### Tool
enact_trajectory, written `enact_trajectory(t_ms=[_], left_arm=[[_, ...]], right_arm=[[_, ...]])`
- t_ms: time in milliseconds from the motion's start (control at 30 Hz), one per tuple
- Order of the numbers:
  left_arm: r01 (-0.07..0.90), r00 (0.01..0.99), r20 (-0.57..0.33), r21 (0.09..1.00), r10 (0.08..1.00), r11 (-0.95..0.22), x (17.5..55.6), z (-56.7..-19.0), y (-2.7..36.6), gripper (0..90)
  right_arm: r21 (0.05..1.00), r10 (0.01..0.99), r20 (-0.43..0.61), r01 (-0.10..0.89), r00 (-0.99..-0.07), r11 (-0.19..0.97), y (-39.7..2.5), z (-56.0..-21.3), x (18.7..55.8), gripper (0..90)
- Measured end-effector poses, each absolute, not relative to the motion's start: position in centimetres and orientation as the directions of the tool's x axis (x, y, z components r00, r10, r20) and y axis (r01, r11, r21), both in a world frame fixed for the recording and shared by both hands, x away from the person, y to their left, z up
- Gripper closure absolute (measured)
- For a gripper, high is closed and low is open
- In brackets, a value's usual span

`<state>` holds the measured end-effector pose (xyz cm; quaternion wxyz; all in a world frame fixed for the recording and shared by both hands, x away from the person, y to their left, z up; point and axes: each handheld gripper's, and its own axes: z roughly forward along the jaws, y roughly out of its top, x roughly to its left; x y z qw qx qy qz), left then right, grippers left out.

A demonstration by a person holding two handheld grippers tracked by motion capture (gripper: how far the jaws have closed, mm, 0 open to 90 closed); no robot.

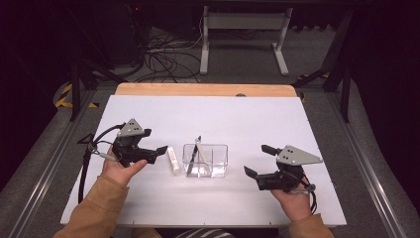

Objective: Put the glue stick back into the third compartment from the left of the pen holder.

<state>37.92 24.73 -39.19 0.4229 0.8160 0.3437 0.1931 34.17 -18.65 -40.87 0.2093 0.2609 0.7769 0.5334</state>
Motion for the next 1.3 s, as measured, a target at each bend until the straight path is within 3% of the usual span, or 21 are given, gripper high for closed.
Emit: enact_trajectory(t_ms=[433,933,1300], left_arm=[[0.408,0.704,0.075,0.771,0.706,-0.489,39.2,-39.4,23.7,19.7],[0.526,0.687,0.032,0.667,0.726,-0.527,41.7,-40.5,21.8,22.0],[0.706,0.569,-0.157,0.597,0.807,-0.381,42.0,-40.4,21.1,23.1]], right_arm=[[0.936,0.622,-0.042,0.187,-0.782,0.298,-18.5,-41.0,34.3,10.1],[0.934,0.622,-0.038,0.193,-0.782,0.299,-18.6,-41.1,34.4,10.2],[0.935,0.619,-0.040,0.190,-0.784,0.301,-18.5,-41.1,34.4,10.1]])
